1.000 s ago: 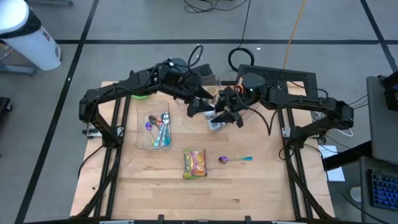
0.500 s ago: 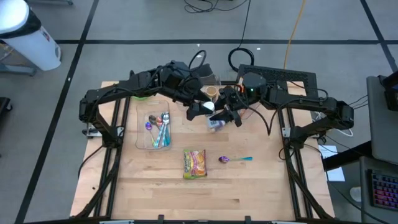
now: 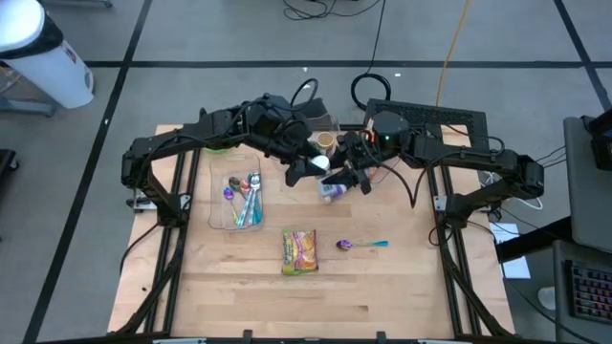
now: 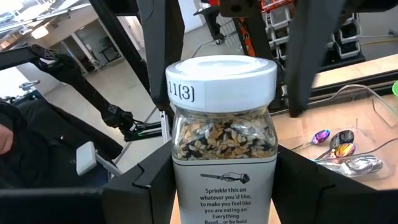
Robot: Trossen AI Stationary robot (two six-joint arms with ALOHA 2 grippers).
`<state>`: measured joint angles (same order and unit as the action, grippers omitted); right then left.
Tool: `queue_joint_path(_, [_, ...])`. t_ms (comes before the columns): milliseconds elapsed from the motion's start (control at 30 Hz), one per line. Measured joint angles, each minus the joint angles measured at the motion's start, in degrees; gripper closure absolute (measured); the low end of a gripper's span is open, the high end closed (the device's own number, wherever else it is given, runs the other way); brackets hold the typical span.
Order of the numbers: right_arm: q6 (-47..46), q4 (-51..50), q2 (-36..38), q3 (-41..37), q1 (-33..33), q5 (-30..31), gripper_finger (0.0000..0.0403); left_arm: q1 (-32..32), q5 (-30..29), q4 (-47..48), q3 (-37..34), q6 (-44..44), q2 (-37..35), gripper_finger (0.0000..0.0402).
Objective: Pick & Place Food Item
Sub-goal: Put the white spice bottle into the middle transparent bin
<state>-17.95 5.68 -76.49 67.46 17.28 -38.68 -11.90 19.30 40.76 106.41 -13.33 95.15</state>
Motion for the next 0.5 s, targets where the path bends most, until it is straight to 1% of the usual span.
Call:
queue_joint_path(100, [-0.01, -0.01, 0.0, 0.0, 0.0, 0.07, 0.021, 0.04, 0.14, -0.37, 0.0, 0.74, 0.0, 0.0167])
queue_joint_path(200, [0.0, -0.01, 0.0, -0.01, 0.0, 0.07, 0.021, 0.04, 0.14, -0.38, 0.0, 0.99, 0.0, 0.0187])
queue_joint_path(500, [0.25, 0.03, 0.0, -0.02, -0.07, 0.48, 0.021, 0.04, 1.24, -0.37, -0.02, 3.59, 0.0, 0.0189])
